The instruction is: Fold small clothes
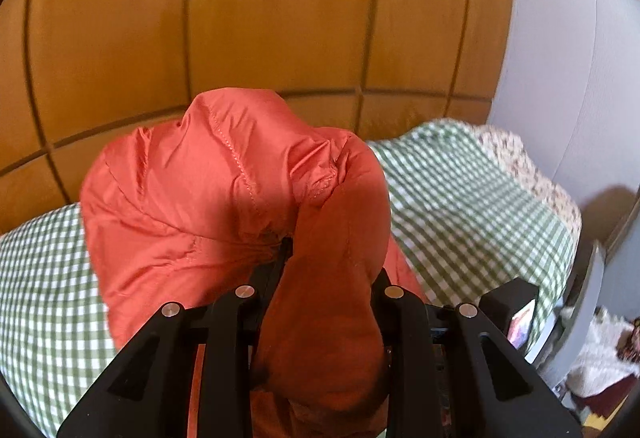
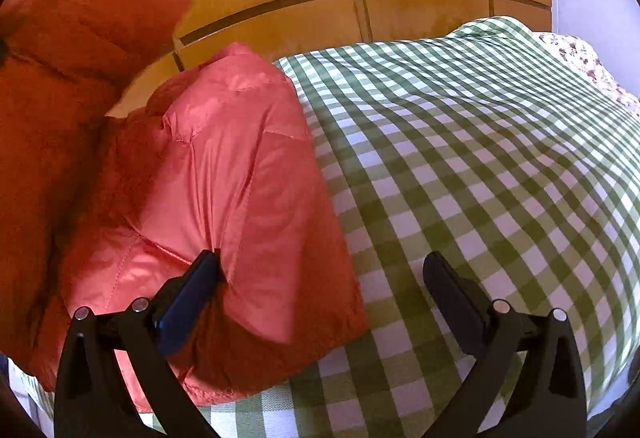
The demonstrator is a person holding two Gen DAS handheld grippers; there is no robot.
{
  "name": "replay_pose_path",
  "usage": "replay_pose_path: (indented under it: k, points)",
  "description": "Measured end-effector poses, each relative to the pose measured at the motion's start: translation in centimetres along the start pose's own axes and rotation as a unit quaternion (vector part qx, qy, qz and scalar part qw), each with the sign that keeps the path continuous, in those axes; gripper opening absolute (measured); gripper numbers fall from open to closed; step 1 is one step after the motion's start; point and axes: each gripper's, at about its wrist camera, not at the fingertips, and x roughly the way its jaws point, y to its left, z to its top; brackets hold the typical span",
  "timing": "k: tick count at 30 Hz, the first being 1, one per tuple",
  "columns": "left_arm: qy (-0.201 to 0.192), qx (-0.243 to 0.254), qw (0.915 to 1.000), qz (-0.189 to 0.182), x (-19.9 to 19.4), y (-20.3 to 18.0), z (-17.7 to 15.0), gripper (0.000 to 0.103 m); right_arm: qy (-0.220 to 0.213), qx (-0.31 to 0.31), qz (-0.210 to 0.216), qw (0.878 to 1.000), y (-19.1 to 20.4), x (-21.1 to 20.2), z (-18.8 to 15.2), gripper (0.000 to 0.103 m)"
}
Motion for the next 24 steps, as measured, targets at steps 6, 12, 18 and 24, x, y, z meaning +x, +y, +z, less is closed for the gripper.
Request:
replay_pose_path:
  k: [6,12,18,24]
  points:
    - [0.022,0.022,0.9995,0.004,3.3,-2.1,-0.4,0.026,-0.003,0.008,0.01,1.0,-0.2,0.0,-0.2,0.101]
    - [0.034,0.036,0.9988,-0.007,5.5,-2.8,-0.7,0.028,-0.007,0.013,0.015,1.0,-0.5,0.0,-0.2,0.101]
    - [0.031,0.065,0.9974,-0.009,6.5,-3.9,-1.7,0.03,-0.005,0.02,0.03,0.999,-1.1,0.0,0.0,0.101]
    - [0.017,0.072,0.9968,-0.032,7.1,-3.9,-2.7,0.04,0.003,-0.004,0.038,0.999,-2.5,-0.8,0.8,0.101]
